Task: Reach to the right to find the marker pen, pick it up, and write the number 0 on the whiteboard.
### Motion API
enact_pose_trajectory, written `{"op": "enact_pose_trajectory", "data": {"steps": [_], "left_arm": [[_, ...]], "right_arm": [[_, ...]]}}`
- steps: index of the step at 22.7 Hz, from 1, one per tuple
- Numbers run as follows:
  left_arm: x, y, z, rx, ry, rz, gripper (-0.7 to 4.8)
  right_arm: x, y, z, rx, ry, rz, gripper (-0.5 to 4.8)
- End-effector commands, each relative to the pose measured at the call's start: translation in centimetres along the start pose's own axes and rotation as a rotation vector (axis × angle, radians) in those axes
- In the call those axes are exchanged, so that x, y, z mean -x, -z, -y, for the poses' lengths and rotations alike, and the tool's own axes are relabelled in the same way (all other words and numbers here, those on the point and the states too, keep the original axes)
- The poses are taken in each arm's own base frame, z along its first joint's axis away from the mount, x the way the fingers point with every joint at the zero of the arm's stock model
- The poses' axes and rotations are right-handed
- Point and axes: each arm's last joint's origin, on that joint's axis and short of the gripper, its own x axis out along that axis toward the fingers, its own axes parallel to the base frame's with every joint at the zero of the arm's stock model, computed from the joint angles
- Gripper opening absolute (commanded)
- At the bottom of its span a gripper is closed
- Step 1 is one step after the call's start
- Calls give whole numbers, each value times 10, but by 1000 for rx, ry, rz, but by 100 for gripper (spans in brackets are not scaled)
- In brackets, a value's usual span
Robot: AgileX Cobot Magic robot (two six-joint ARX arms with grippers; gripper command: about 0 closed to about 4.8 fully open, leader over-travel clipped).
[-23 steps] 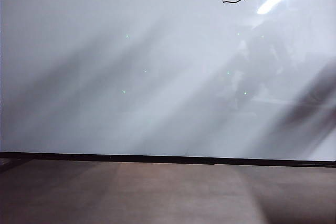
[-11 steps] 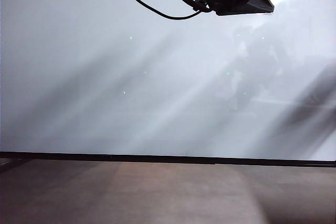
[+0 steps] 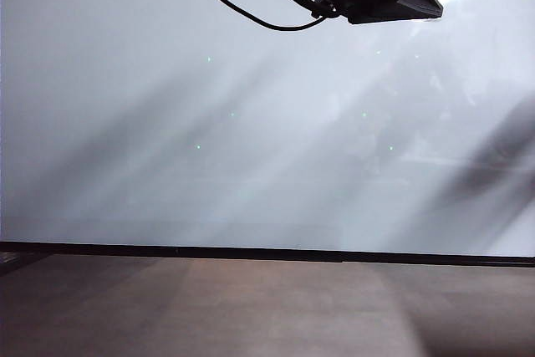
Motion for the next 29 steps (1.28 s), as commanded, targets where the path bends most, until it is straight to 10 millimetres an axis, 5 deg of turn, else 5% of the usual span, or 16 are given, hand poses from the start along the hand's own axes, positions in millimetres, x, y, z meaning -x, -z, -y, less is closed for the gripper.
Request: {"op": "enact_pose_trajectory", "data": {"steps": [1,13,15,23,25,29], "left_arm": [[2,-4,1,4,6,15,-6],[2,-2,1,10,8,-5,-6],[2,-2,1,10,8,-5,-6],[2,-1,1,13,10,-15,-6],[2,-1,1,15,10,-19,-6],[3,-2,1,14,10,-17,-6]], "right_arm": [[1,10,-2,-5,-13,-83,-1],[-5,-11,2,26,-8,-46,5],[-5,-10,2,22,-12,-66,110],[-5,-10,2,21,-12,-67,118],[-3,-15,2,23,-30,-55,201],[2,-23,4,25,-18,-39,212]]}}
